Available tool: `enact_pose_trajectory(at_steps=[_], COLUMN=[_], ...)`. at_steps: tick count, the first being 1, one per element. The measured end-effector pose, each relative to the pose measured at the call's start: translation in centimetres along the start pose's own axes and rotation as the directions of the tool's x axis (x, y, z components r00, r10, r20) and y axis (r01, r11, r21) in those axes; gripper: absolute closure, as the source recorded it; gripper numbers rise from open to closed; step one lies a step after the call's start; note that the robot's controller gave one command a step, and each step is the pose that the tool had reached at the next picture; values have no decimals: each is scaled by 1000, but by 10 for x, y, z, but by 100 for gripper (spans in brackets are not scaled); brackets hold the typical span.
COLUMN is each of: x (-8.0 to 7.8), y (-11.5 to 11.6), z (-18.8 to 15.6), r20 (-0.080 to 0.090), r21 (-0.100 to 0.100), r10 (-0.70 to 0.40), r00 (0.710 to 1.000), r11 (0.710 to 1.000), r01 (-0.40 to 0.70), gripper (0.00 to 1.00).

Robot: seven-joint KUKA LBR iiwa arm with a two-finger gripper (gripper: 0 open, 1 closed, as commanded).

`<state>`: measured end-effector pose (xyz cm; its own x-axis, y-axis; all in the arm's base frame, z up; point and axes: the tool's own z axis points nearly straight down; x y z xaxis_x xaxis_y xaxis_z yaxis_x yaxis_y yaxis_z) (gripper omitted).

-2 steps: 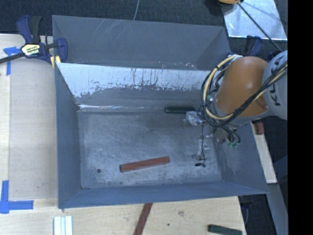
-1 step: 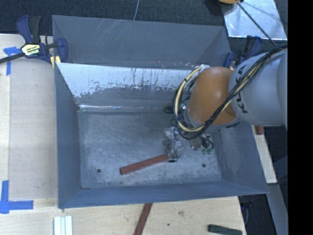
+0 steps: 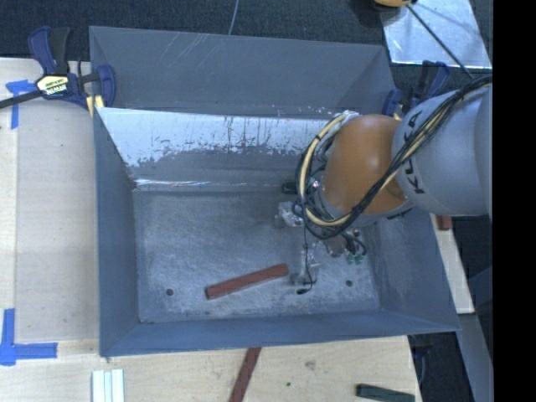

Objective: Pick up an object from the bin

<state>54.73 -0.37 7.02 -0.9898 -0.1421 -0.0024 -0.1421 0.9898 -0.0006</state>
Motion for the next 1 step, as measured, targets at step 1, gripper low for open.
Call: enact_pose_trajectory(at_steps=[1], x=[0], y=[0], z=[0], r20=[0], r21=[0], r10=[0], r00=[1000], r11=[1000], r01=[0], gripper=[0])
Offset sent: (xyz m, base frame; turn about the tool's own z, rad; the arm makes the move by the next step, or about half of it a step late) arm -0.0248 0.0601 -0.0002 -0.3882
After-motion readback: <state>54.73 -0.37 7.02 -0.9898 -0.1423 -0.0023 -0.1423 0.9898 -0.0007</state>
